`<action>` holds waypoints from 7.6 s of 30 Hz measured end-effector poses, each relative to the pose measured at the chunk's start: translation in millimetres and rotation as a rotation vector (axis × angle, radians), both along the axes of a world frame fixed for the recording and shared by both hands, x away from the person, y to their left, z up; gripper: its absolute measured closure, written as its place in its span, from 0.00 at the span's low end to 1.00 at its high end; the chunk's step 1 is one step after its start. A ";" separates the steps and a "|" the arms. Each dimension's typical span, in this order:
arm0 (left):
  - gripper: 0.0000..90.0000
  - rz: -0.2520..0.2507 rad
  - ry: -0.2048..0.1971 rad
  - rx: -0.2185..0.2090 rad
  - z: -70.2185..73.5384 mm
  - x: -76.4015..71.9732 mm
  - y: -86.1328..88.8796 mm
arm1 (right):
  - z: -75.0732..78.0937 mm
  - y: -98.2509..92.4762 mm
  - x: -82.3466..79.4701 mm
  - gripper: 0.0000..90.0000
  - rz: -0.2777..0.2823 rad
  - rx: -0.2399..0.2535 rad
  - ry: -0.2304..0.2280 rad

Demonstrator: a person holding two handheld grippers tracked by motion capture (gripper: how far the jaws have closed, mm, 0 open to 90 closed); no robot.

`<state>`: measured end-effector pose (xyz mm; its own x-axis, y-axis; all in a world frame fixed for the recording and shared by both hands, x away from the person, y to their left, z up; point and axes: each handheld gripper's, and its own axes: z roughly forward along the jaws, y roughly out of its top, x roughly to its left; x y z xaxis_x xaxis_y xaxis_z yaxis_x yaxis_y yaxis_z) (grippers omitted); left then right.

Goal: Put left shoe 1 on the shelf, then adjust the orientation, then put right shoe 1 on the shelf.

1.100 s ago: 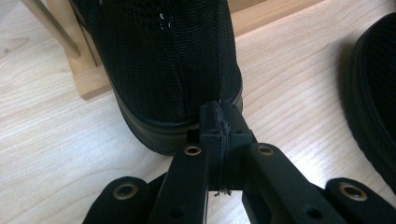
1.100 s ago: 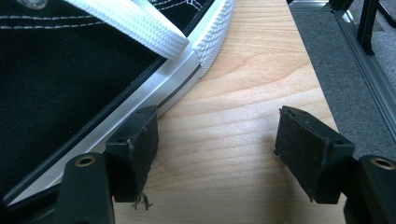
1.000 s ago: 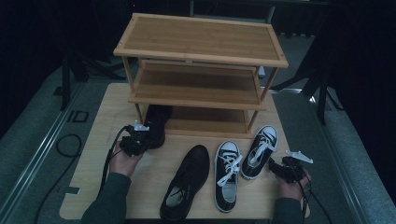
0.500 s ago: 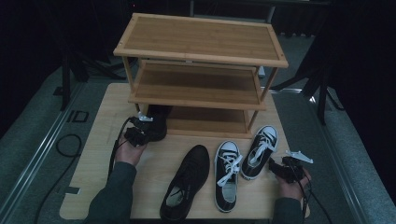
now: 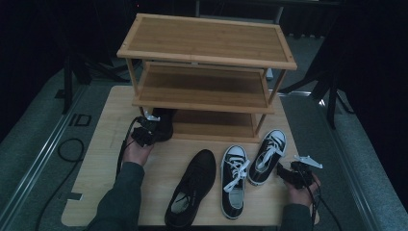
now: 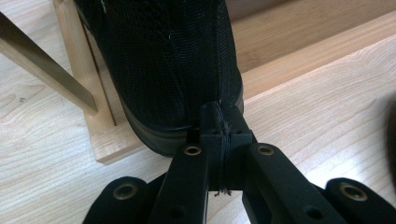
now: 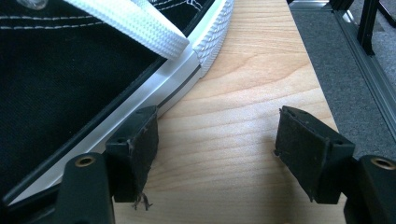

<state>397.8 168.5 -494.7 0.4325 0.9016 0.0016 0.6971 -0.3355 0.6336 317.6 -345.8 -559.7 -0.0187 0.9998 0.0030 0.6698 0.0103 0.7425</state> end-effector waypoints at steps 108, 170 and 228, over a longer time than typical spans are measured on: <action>0.64 -0.594 0.120 -0.125 58.7 -107.4 -47.0 | -0.1 0.1 -0.1 0.33 0.000 -0.001 0.000; 0.96 -0.518 0.159 0.090 31.6 -97.7 -58.2 | -0.1 0.1 -0.1 0.33 0.000 -0.001 0.000; 0.96 -0.265 0.102 -0.091 44.3 -44.0 -39.3 | -0.1 0.0 0.0 0.33 0.000 -0.001 -0.001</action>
<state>353.8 129.2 -450.4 0.6466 0.7518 -0.1294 0.6546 -0.4596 0.6003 317.6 -345.8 -559.8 -0.0189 0.9998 0.0016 0.6687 0.0114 0.7434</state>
